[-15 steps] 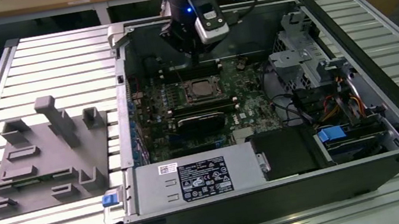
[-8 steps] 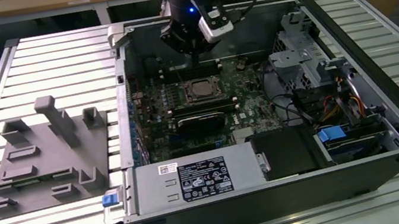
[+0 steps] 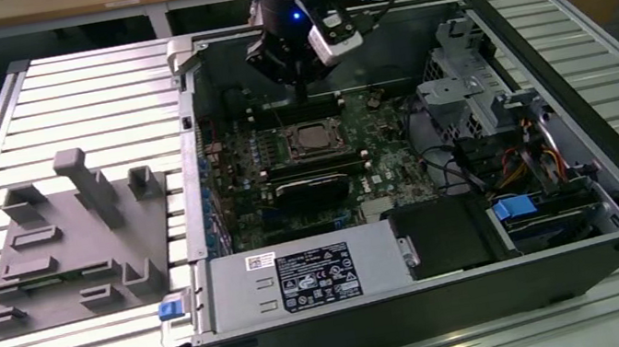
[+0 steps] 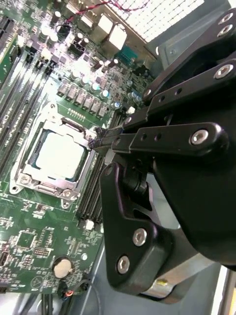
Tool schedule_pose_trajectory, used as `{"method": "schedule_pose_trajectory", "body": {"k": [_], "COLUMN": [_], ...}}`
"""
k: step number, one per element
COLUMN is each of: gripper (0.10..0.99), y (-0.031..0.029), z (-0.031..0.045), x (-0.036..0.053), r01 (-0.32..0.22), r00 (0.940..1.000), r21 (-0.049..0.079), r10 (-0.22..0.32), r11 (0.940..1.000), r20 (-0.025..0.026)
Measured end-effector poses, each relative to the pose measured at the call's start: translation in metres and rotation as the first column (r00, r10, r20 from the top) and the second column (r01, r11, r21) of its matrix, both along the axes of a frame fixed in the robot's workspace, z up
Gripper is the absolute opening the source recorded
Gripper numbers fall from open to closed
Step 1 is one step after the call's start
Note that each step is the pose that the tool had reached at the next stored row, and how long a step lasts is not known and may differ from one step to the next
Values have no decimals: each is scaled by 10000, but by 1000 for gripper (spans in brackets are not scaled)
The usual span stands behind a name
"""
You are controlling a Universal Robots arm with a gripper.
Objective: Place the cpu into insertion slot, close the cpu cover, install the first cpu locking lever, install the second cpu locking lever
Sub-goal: 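Install the first cpu locking lever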
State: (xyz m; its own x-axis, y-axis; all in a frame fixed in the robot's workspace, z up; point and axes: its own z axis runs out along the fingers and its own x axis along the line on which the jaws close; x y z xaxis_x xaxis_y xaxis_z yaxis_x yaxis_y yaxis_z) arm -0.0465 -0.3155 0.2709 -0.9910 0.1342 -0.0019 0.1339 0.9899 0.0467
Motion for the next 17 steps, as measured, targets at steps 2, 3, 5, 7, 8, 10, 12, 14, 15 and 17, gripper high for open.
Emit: {"method": "schedule_pose_trajectory", "body": {"k": [2, 3, 5, 7, 8, 10, 12, 14, 15, 17], "gripper": [106, 106, 106, 106, 106, 106, 106, 106, 106, 106], "y": [0, 0, 0, 0, 0, 0, 0, 0, 0, 0], "z": [0, 0, 0, -1, -2, -3, -5, -6, -8, -11], "x": [-3, -3, -5, -5, -5, -7, -32, -79, -106, -168], "r01": [-131, -213, -381, -564, -648, -746, -767, -768, -768, -769], "r00": [9999, 9998, 9993, 9984, 9979, 9972, 9971, 9970, 9970, 9970], "r21": [0, -1, 0, -1, -1, 3, 6, 4, 2, 0], "r10": [131, 213, 381, 564, 648, 746, 767, 768, 768, 769], "r11": [9999, 9998, 9993, 9984, 9979, 9972, 9971, 9970, 9970, 9970], "r20": [4, 8, 18, 18, 18, 20, 31, 52, 63, 89]}}
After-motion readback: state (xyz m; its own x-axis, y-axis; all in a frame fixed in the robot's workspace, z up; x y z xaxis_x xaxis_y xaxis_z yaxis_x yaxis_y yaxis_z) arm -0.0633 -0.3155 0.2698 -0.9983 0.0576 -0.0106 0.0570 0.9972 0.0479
